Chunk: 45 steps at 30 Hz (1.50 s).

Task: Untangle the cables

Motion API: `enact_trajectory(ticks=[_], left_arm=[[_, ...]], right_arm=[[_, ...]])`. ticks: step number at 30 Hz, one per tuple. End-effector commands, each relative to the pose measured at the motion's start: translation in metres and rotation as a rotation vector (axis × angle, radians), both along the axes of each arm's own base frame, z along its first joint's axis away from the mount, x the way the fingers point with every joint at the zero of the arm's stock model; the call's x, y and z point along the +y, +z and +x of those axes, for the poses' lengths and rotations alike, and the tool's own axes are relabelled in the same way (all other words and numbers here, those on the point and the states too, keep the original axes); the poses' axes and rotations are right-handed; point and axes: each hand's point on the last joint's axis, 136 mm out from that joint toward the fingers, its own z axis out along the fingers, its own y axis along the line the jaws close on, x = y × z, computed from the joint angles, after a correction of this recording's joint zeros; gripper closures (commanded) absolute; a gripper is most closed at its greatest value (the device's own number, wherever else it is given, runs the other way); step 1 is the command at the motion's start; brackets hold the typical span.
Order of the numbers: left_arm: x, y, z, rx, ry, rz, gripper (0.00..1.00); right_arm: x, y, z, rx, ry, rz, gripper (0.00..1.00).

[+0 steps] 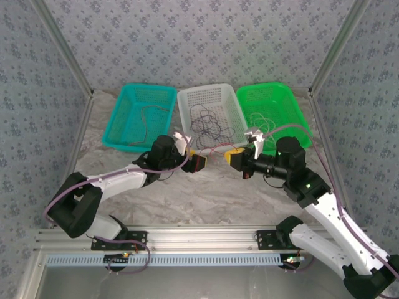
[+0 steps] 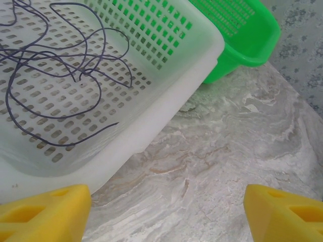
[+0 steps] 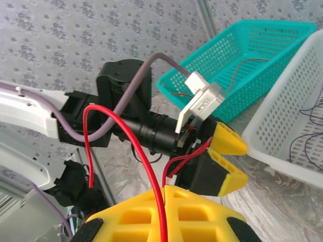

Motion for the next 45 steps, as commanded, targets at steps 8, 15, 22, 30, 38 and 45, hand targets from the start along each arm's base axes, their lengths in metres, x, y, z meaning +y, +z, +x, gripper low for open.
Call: enact_trajectory(ticks=[8,15,22,30,38,45], left_arm=[[-0.005,0.019,0.009,-0.058,0.026,-0.059,0.39],[0.003,0.025,0.008,-0.073,0.064,-0.064,0.93],[0.045,0.015,0.032,-0.003,0.300,-0.014,1.00],[0.093,0.029,0.055,0.129,0.509,-0.188,1.00],[0.141,0.046,0.061,0.201,0.678,-0.357,1.00],[0.178,0.049,0.045,0.164,0.787,-0.352,1.00]], right_arm=[[-0.008,0.015,-0.020,-0.080,0.032,0.056,1.00],[-0.012,0.016,-0.016,-0.101,-0.001,0.049,1.00],[-0.025,0.019,-0.013,-0.148,-0.067,-0.002,1.00],[-0.043,0.021,-0.005,-0.269,-0.175,-0.014,1.00],[-0.030,0.055,0.019,-0.391,-0.196,0.087,1.00],[-0.001,0.070,0.055,-0.366,-0.168,0.141,1.00]])
